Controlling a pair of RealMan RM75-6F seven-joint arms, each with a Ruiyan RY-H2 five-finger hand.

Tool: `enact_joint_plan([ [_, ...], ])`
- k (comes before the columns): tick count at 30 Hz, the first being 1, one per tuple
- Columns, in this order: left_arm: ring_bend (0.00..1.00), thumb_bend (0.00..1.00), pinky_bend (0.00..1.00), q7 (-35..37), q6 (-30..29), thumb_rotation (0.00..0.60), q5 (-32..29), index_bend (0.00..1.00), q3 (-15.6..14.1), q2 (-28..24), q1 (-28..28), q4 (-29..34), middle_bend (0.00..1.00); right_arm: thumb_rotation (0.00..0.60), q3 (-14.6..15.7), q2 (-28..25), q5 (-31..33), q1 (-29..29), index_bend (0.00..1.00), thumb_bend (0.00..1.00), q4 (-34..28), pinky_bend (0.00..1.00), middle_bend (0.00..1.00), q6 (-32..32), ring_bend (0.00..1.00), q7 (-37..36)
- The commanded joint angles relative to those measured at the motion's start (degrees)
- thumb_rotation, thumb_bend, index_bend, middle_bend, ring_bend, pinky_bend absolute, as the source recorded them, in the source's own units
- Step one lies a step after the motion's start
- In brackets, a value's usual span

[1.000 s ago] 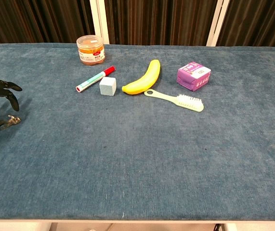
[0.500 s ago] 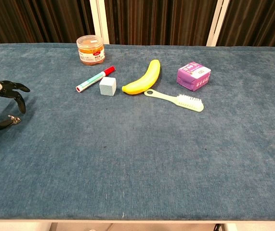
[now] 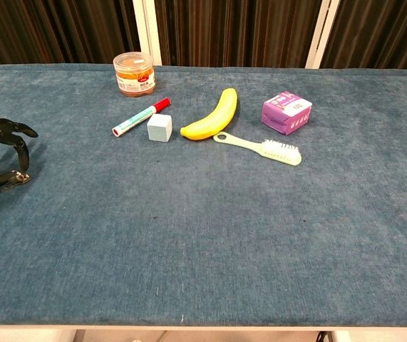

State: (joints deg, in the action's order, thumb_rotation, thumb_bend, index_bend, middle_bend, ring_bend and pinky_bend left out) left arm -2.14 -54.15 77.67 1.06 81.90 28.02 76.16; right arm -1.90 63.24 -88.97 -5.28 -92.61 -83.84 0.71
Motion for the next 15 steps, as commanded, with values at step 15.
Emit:
enact_joint_plan([
  [15,0.0,0.46,0.15,0.38,-0.22,0.6,0.11,0.46,-0.23,0.7,0.01,0.27,0.12,0.6,0.02,-0.01,-0.06,-0.01,0.14,1.0,0.09,0.0,0.06,-0.02,0.04,0.04],
])
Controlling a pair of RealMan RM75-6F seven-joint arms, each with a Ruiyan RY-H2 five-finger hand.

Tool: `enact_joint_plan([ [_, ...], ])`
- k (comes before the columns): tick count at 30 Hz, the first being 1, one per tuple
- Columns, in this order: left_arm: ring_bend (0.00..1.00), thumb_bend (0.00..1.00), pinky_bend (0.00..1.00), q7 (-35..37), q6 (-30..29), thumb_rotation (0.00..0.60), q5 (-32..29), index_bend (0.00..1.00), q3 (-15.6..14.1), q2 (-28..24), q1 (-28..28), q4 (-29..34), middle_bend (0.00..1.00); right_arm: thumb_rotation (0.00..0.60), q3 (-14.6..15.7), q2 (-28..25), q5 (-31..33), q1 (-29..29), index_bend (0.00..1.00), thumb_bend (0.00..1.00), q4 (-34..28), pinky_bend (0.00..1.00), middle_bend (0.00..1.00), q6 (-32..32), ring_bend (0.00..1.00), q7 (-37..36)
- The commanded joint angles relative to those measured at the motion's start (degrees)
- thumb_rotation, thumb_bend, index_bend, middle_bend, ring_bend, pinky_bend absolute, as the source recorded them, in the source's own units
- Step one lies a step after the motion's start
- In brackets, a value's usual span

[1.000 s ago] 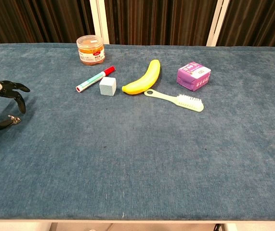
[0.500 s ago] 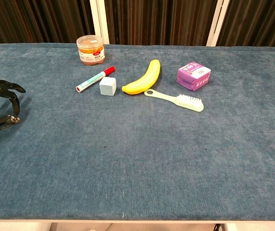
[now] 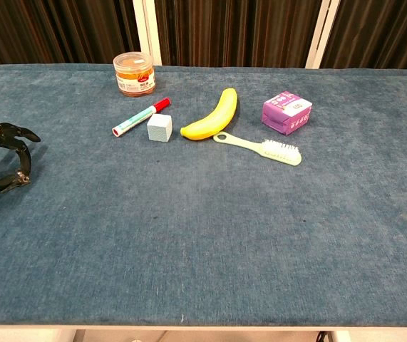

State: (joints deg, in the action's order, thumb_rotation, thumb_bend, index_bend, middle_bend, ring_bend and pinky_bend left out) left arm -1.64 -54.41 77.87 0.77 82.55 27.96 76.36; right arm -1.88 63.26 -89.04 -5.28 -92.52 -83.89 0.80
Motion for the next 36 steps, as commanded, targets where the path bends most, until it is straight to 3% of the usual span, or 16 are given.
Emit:
enact_joint_plan([
  [1,0.0,0.46,0.15,-0.22,0.11,0.6,-0.19,0.47,0.11,0.08,0.13,0.08,0.13,0.6,0.0,-0.04,0.01,-0.01,0.14,1.0,0.0,0.0,0.06,0.03,0.04,-0.07],
  [13,0.0,0.49,0.16,-0.95,1.03,0.6,-1.4,0.51,0.02,0.35,0.25,-0.28,0.15,0.6,0.04,-0.06,0.0,-0.03,0.15,1.0,0.06,0.0,0.06,0.1,0.04,-0.19],
  [28,0.0,0.61,0.18,-1.15,1.0,0.6,-1.86,0.6,0.17,-0.37,0.3,0.59,0.18,0.6,0.0,-0.16,0.21,-0.02,0.15,1.0,-0.02,0.0,0.06,0.2,0.04,-0.56],
  [36,0.0,0.61,0.18,-0.99,-1.74,0.6,-0.9,0.6,1.76,-4.42,0.45,5.32,0.18,0.6,0.11,-0.12,-0.06,-0.04,0.15,1.0,-0.06,0.0,0.06,0.18,0.04,-0.58],
])
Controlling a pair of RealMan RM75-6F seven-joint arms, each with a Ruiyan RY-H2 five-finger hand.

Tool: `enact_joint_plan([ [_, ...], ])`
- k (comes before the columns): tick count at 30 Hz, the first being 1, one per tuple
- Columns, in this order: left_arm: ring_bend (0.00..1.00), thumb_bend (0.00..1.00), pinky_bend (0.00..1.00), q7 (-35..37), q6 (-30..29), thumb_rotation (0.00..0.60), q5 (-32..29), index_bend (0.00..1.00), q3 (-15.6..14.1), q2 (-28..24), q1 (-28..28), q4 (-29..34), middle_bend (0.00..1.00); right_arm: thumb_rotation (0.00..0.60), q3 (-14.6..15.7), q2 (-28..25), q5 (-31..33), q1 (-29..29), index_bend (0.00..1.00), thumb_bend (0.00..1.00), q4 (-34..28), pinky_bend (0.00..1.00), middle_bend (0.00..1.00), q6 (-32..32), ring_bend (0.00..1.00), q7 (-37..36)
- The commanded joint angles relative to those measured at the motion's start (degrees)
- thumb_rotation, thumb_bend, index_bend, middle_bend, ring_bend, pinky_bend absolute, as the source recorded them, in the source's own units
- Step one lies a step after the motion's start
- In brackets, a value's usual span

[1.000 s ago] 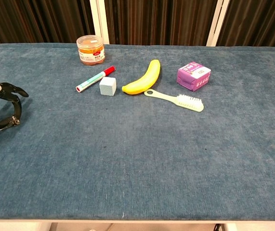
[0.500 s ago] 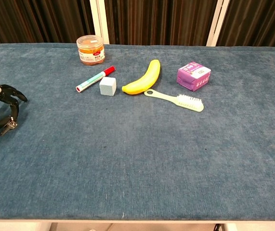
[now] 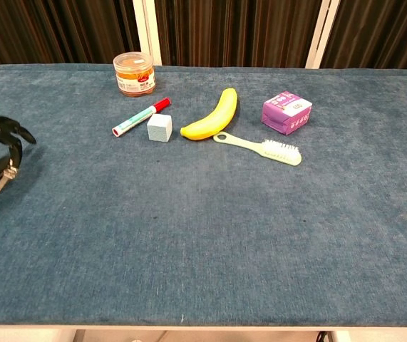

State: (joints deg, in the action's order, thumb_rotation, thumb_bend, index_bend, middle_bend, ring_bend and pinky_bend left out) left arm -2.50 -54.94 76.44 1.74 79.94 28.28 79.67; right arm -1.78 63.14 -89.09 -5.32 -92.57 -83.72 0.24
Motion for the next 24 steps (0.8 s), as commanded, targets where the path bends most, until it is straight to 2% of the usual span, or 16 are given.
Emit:
enact_joint_plan([
  [1,0.0,0.61,0.18,-0.27,-1.61,0.6,0.62,0.6,1.07,-2.61,0.19,2.98,0.18,0.6,0.0,-0.02,0.01,0.0,0.15,1.0,0.0,0.0,0.06,0.0,0.04,-0.04],
  [10,0.0,0.61,0.19,-1.49,-5.79,0.6,1.39,0.6,4.9,-13.59,0.73,15.07,0.18,0.6,-0.02,-0.02,-0.15,0.04,0.15,1.0,-0.02,0.0,0.06,-0.2,0.04,-0.13],
  [15,0.0,0.61,0.19,1.04,-8.25,0.6,2.07,0.6,7.67,-21.17,0.58,23.59,0.18,0.6,0.03,0.02,-0.35,0.07,0.15,1.0,-0.04,0.0,0.06,-0.36,0.04,-0.1],
  [19,0.0,0.61,0.2,1.76,-8.84,0.6,2.34,0.6,8.64,-26.14,0.35,28.17,0.18,0.6,0.01,0.0,-0.26,0.08,0.15,1.0,-0.08,0.0,0.06,-0.33,0.04,-0.13],
  [24,0.0,0.61,0.2,1.5,-9.5,0.6,3.17,0.6,8.79,-29.68,-0.07,32.76,0.18,0.6,-0.01,0.04,-0.25,0.0,0.15,1.0,-0.1,0.0,0.06,-0.23,0.04,-0.01],
])
